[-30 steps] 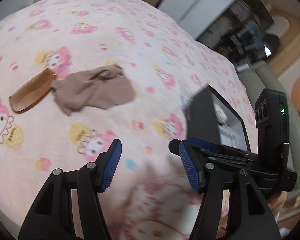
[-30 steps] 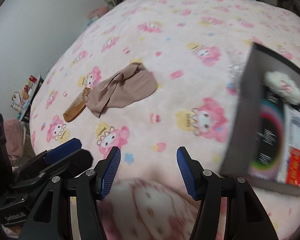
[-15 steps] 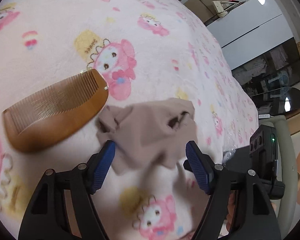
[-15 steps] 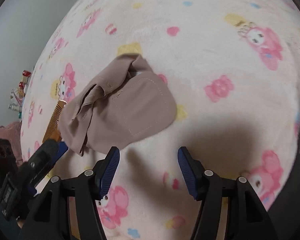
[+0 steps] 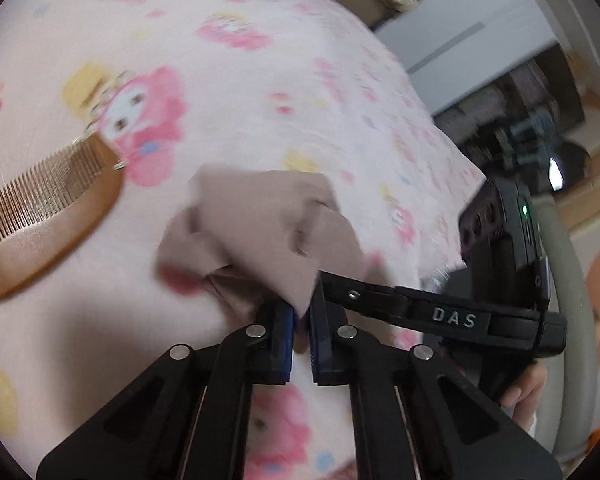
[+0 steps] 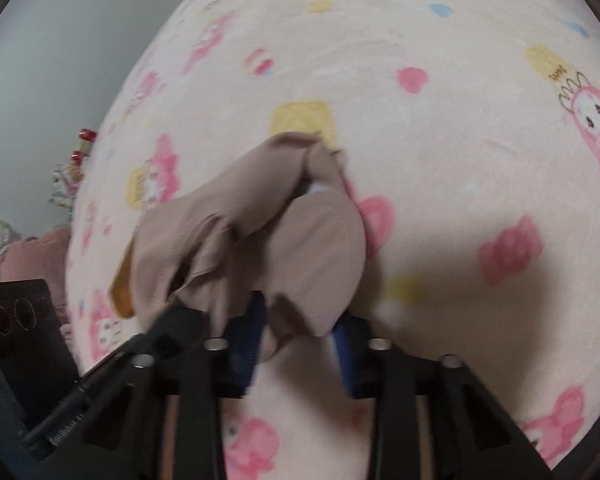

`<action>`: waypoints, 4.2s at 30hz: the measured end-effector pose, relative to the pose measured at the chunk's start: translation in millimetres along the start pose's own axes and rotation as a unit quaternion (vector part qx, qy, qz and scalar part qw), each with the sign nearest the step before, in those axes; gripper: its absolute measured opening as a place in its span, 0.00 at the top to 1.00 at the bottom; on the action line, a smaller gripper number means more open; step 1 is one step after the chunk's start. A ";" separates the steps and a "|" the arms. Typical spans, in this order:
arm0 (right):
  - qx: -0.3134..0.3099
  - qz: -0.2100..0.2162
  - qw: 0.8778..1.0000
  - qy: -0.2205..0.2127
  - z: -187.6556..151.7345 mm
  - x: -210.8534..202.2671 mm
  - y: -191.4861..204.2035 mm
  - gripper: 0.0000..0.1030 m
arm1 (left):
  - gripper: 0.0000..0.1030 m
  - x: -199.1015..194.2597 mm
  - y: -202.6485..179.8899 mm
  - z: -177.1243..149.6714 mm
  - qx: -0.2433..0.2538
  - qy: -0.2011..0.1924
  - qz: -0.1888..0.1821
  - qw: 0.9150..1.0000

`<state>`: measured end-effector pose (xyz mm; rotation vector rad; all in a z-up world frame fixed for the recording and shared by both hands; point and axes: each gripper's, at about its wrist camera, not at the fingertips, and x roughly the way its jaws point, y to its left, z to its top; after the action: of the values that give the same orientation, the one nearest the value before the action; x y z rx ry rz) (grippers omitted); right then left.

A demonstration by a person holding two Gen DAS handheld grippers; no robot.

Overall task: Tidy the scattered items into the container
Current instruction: 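Grasp the beige cloth with the left gripper, then lift the beige cloth and carry it with the left gripper to the box, then raise the beige cloth over the box rim with the left gripper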

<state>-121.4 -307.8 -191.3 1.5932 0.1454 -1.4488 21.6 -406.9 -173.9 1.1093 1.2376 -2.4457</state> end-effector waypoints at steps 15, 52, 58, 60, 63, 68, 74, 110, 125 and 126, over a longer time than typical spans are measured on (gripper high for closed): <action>-0.027 -0.003 0.979 -0.202 -154.6 -201.0 19.6 0.93 | 0.96 -77.2 -189.3 -97.6 0.184 0.019 -0.099 0.978; -0.014 -0.130 0.991 -0.035 -80.7 -57.7 -4.5 0.56 | 0.94 30.8 -7.4 -49.6 0.024 0.079 0.057 0.995; -0.012 -0.100 0.994 -0.044 -96.3 -79.1 1.4 0.56 | 0.96 -17.0 -70.0 -56.8 0.077 0.051 -0.022 0.995; -0.009 -0.071 0.996 -0.047 -104.7 -90.1 3.9 0.56 | 0.96 -34.0 -97.0 -63.2 0.106 0.040 -0.034 0.993; 0.002 -0.057 0.996 -0.070 -127.4 -115.9 4.8 0.57 | 0.96 -59.7 -142.2 -81.0 0.145 0.031 -0.080 0.986; 0.019 -0.034 0.992 -0.121 -177.0 -171.8 -3.6 0.55 | 0.96 -58.7 -209.7 -122.7 0.199 0.066 -0.128 0.969; 0.060 -0.062 0.984 -0.158 -258.4 -218.7 -49.1 0.49 | 0.96 -21.7 -276.9 -202.1 0.260 0.153 -0.148 0.942; 0.248 -0.070 0.931 -0.260 -341.7 -231.2 -220.0 0.87 | 0.92 81.0 -253.3 -255.9 0.245 0.204 0.019 0.948; 0.235 -0.078 0.943 -0.222 -309.7 -216.9 -225.3 0.43 | 0.52 108.7 -246.9 -255.1 0.213 0.235 0.029 0.948; 0.232 -0.071 0.945 -0.220 -307.0 -213.0 -225.7 0.43 | 0.55 108.0 -248.2 -257.0 0.221 0.232 0.034 0.947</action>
<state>-108.0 128.5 -182.9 1.5925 -0.3748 -2.0252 -30.9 -37.8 -191.4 1.8987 0.7248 -2.5614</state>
